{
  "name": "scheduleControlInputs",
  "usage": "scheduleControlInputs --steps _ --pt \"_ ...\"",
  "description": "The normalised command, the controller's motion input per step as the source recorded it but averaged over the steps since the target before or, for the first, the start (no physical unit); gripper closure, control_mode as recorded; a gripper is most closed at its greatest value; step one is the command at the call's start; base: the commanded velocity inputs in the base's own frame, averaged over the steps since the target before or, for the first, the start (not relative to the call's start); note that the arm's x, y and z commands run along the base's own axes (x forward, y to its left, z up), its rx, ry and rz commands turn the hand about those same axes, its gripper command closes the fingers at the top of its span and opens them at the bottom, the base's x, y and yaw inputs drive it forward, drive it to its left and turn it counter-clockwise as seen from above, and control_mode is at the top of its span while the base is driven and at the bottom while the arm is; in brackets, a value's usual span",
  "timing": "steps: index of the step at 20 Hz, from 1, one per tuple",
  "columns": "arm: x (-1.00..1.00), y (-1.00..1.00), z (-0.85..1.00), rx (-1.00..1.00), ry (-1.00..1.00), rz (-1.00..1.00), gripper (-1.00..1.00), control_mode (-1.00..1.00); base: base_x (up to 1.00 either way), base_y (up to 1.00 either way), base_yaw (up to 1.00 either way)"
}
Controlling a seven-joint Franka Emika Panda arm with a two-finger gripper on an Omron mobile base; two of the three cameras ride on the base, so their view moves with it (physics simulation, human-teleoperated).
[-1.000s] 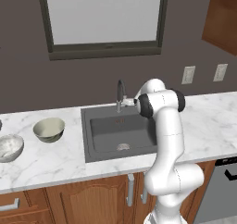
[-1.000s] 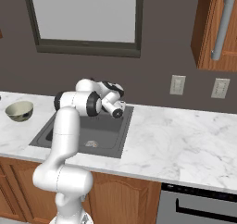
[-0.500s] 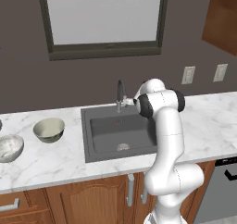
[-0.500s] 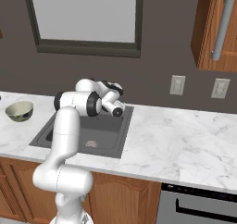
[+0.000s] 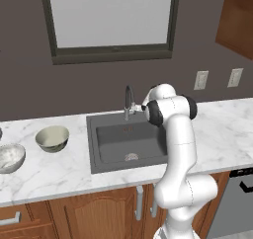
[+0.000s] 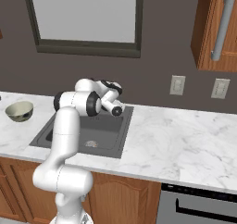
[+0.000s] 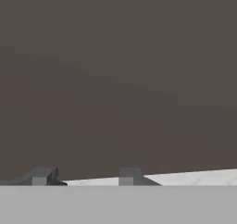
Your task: Rinse each bowl for a few seconds and place them down in the sink or on the counter.
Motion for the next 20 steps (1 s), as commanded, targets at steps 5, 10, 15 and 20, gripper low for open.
scheduleControlInputs --steps 5,10,15,20 --pt "0.00 -0.39 -0.30 0.00 0.04 -0.01 1.00 -1.00 0.00 0.00 0.00" --pt "0.00 -0.44 -0.29 0.00 0.04 -0.01 1.00 -1.00 0.00 0.00 0.00" --pt "-0.01 -0.47 -0.34 0.00 0.03 -0.01 1.00 -1.00 0.00 0.00 0.00" --pt "-0.05 -0.49 -0.38 0.00 0.04 -0.01 1.00 -1.00 0.00 0.00 0.00"
